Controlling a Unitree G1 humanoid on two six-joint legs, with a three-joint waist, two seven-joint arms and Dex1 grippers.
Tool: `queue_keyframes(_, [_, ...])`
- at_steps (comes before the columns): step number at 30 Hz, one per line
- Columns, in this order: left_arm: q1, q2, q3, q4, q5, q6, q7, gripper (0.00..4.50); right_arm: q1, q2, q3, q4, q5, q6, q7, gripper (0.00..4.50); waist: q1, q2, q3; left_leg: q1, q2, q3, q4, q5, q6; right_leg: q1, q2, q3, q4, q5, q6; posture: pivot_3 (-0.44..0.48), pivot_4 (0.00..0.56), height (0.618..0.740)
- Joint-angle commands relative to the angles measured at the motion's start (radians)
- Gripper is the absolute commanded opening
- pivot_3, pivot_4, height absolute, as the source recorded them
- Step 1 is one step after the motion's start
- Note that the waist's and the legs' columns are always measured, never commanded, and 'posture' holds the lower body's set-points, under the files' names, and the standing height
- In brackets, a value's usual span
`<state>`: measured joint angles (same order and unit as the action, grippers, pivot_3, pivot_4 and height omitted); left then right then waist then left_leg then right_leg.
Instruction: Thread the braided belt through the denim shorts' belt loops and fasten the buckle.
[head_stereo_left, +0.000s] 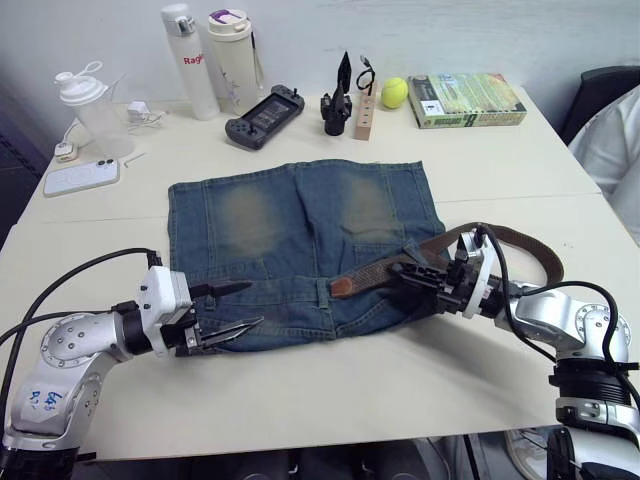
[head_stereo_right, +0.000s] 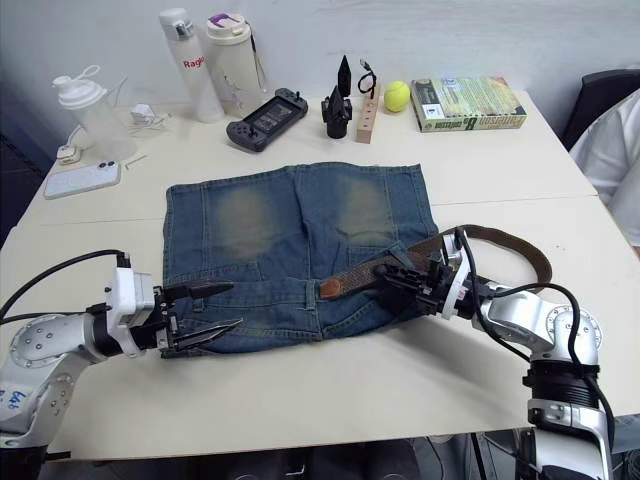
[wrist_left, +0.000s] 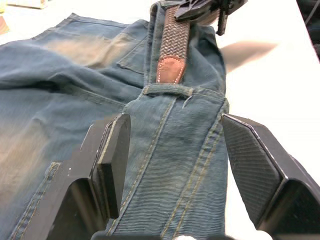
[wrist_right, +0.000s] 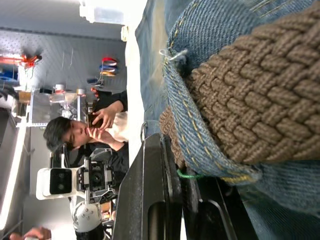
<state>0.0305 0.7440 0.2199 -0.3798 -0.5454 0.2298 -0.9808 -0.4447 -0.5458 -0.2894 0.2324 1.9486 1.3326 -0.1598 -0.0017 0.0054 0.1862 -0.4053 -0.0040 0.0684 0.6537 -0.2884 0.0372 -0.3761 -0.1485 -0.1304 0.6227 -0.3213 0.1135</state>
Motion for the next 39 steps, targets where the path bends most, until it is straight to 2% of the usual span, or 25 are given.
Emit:
queue_keyframes(1, [0.026, 0.030, 0.029, 0.000, -0.006, 0.007, -0.029, 3.19, -0.033, -0.021, -0.019, 0.008, 0.024, 0.022, 0.039, 0.00, -0.002, 0.000, 0.000, 0.000, 0.000, 0.000, 0.000, 0.000, 0.000, 0.000, 0.000, -0.001, 0.000, 0.000, 0.000, 0.000, 0.150, 0.720])
queue_keyframes(9, [0.024, 0.028, 0.021, 0.012, 0.024, -0.017, -0.025, 3.19, -0.007, 0.003, 0.024, -0.022, 0.024, -0.001, -0.006, 0.00, 0.003, 0.000, 0.000, 0.000, 0.000, 0.000, 0.000, 0.000, 0.000, 0.000, 0.000, -0.001, -0.001, 0.000, 0.000, 0.000, 0.150, 0.720])
queue_keyframes(19, [0.010, 0.024, 0.009, 0.033, 0.058, -0.039, -0.017, 3.19, 0.013, 0.103, 0.054, -0.072, 0.024, -0.040, -0.055, 0.00, -0.002, 0.000, 0.000, 0.000, 0.000, 0.001, -0.001, 0.000, 0.000, 0.000, 0.000, -0.001, -0.001, 0.000, 0.000, 0.000, 0.150, 0.720])
queue_keyframes(25, [0.006, 0.022, 0.004, 0.042, 0.077, -0.054, -0.016, 3.19, 0.034, 0.083, 0.123, -0.130, 0.024, -0.071, -0.089, 0.00, -0.003, 0.000, 0.000, 0.000, 0.000, 0.001, -0.001, 0.000, 0.000, -0.001, 0.000, 0.000, -0.001, 0.000, 0.000, 0.000, 0.150, 0.720])
queue_keyframes(32, [0.005, 0.024, 0.003, 0.049, 0.094, -0.067, -0.017, 3.19, 0.043, 0.037, 0.181, -0.138, 0.015, -0.084, -0.060, 0.00, -0.002, 0.000, 0.000, 0.000, 0.000, 0.000, -0.001, 0.000, 0.000, -0.001, -0.001, 0.000, -0.001, 0.000, 0.000, 0.000, 0.150, 0.720])
queue_keyframes(39, [0.005, 0.025, -0.003, 0.055, 0.108, -0.078, -0.021, 3.19, -0.003, 0.101, 0.228, -0.200, -0.067, -0.148, -0.011, 0.00, -0.004, 0.000, 0.000, 0.000, 0.001, 0.001, -0.001, 0.000, 0.000, -0.001, -0.001, -0.001, -0.001, 0.000, 0.000, 0.000, 0.150, 0.720])
